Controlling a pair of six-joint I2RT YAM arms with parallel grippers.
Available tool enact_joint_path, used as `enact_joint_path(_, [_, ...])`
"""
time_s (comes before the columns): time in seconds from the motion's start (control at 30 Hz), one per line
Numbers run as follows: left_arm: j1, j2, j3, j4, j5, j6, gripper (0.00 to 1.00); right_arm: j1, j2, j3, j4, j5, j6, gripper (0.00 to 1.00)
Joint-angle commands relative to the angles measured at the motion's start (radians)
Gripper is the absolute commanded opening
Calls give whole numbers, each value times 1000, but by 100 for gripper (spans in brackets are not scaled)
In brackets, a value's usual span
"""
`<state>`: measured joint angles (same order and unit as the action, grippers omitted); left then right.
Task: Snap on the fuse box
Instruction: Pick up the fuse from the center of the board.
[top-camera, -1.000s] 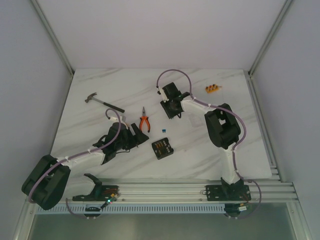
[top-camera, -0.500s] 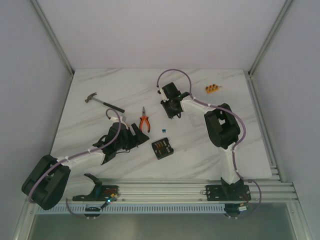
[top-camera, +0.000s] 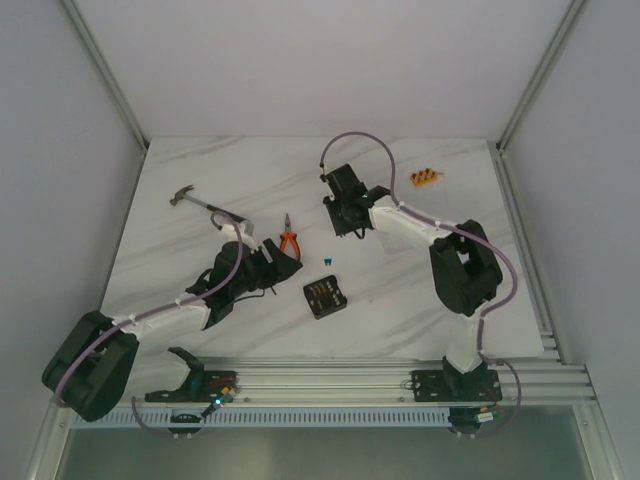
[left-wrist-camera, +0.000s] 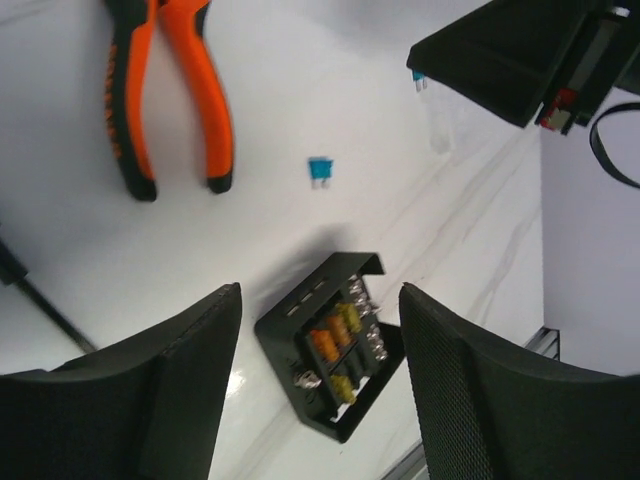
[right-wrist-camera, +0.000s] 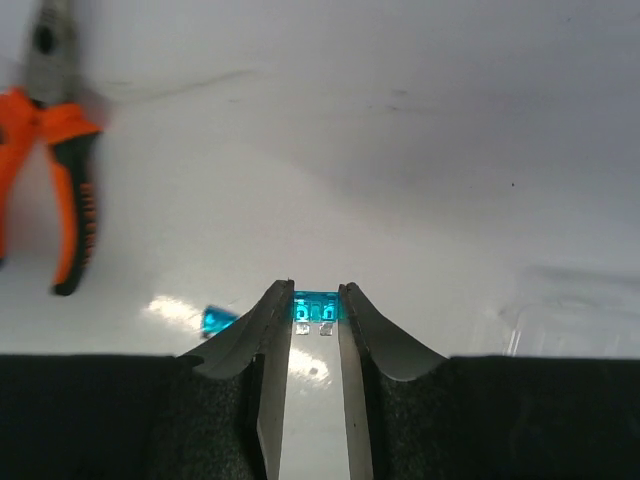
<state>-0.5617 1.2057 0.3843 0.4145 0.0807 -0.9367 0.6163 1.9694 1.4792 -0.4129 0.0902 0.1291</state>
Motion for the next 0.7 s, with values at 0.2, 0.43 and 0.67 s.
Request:
enact_joint_path(0.2, [-110,70,45,282,-158,86,65,115,-242,-107,69,85,231,25])
enact_joint_path(0.43, [-177,96,18,429,-288,117,55,210,-350,-200,161,132,347,24])
enact_joint_path(0.67, [-200,114,6,501,-299,104,51,249,-412,-266,222,126,411,24])
